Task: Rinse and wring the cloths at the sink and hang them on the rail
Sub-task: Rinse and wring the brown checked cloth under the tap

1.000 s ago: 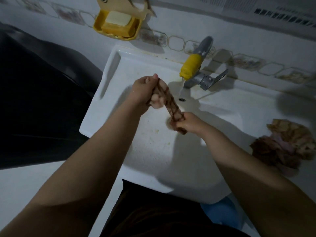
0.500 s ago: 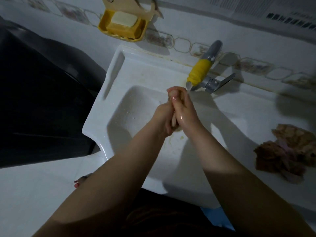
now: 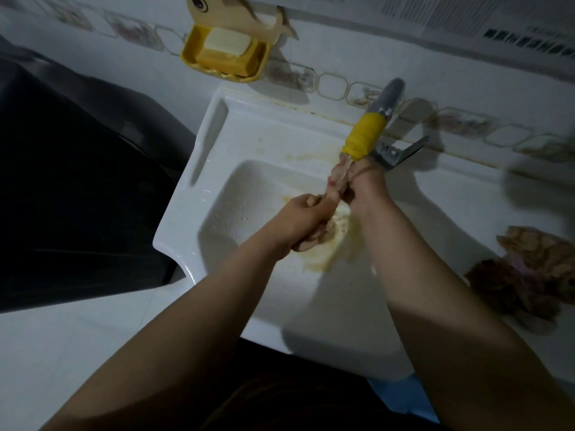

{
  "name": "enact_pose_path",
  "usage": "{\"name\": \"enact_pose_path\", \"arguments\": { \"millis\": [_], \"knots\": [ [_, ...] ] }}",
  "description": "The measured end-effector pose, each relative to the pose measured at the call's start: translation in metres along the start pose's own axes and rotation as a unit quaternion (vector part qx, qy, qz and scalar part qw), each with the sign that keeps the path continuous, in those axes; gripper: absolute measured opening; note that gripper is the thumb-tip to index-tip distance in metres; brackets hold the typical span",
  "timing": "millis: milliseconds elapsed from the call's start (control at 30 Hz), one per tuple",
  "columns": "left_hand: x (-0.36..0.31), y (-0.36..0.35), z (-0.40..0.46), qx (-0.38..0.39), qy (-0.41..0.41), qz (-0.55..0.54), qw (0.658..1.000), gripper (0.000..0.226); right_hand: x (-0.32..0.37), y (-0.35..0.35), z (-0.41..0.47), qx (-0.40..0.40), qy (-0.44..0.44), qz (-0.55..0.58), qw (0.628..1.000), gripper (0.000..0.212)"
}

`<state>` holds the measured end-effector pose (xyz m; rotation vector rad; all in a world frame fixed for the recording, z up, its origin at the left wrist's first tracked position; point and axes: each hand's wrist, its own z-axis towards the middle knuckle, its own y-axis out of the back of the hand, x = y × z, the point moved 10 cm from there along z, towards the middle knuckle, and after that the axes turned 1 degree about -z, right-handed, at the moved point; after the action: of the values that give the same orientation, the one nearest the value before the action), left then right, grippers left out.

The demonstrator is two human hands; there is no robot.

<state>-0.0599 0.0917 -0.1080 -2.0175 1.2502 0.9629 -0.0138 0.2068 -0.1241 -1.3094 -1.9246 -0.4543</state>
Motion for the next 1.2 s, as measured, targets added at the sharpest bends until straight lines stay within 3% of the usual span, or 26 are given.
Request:
{"name": "enact_pose_path", "arguments": {
  "millis": [67, 167, 300, 433, 600, 733, 833, 1000, 1100, 1200],
  "knots": [
    [0.002, 0.009, -0.002, 0.053, -0.012, 0.039, 0.998, 0.036, 0.009, 0.006, 0.003, 0.018, -0.005, -0.075, 0.997, 0.024],
    [0.011, 0.041, 0.0, 0.034, 0.002, 0.035, 0.999, 0.027, 0.02, 0.011, -0.008, 0.07, 0.008, -0.166, 0.984, 0.014],
    [-0.005, 0.06, 0.0, 0.064, -0.059, -0.114, 0.99, 0.018, 0.018, 0.011, -0.028, 0.18, 0.014, -0.214, 0.96, 0.018],
    [-0.009, 0.071, 0.005, 0.035, -0.063, -0.202, 0.977, 0.02, -0.003, 0.013, -0.039, 0.245, -0.01, -0.262, 0.933, 0.031],
    [0.006, 0.079, 0.008, -0.068, -0.019, -0.289, 0.955, 0.021, -0.011, 0.026, -0.043, 0.206, -0.009, -0.284, 0.936, 0.03],
    [0.015, 0.081, 0.007, -0.097, 0.013, -0.342, 0.934, 0.027, -0.011, 0.033, -0.04, 0.195, 0.011, -0.239, 0.951, 0.019],
    [0.006, 0.072, 0.004, -0.065, 0.01, -0.386, 0.92, 0.029, -0.024, 0.029, -0.036, 0.208, 0.001, -0.238, 0.949, 0.025],
    [-0.013, 0.043, 0.001, 0.001, 0.005, -0.398, 0.918, 0.021, -0.059, -0.001, -0.043, 0.264, -0.014, -0.323, 0.909, 0.016],
    [-0.022, 0.044, 0.003, 0.024, -0.018, -0.44, 0.897, 0.023, -0.065, -0.003, -0.033, 0.242, -0.027, -0.174, 0.954, 0.007],
    [-0.026, 0.04, 0.0, 0.068, -0.033, -0.468, 0.88, 0.034, -0.057, -0.003, -0.031, 0.237, -0.035, -0.001, 0.971, 0.021]
  ]
}}
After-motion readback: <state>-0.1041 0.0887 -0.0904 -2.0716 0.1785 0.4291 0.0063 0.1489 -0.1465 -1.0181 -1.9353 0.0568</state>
